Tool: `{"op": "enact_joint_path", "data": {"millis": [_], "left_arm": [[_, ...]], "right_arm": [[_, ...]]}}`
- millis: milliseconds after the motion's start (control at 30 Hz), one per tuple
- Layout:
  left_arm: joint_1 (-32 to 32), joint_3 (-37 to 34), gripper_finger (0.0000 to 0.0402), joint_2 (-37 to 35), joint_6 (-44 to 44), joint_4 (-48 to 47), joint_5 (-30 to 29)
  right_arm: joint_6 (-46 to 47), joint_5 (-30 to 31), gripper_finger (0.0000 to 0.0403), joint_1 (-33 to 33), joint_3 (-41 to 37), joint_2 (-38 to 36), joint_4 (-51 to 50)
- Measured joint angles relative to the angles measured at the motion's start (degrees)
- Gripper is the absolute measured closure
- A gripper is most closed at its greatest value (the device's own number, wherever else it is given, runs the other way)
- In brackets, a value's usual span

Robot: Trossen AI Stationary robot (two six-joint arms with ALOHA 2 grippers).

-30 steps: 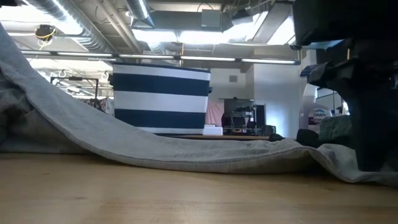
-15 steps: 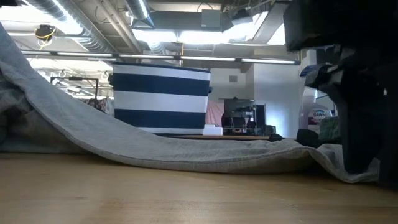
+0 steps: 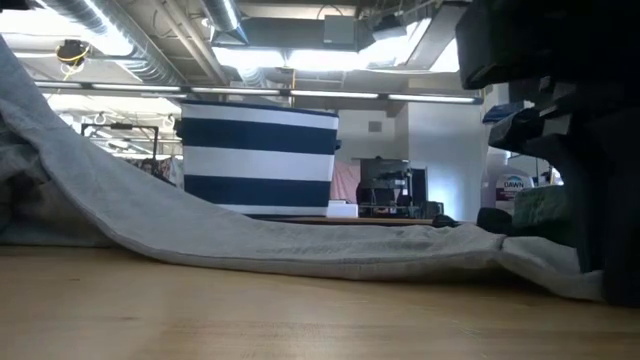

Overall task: Fold Laundry from Bin
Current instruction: Fold the gray shirt

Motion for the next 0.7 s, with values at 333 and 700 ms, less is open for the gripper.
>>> {"op": "enact_joint_path", "data": {"millis": [333,700], "left_arm": [[0.0,0.0,0.0401,0.0,0.0,0.4,0.0],[0.0,0.0,0.0401,0.0,0.4,1.3,0.0]], "right_arm": [[-2.8,1.8,0.0399,0.0,3.7,0.4,-3.9],[-3.7,10.4,0.0401,0.0,12.0,0.2,-14.8]]}}
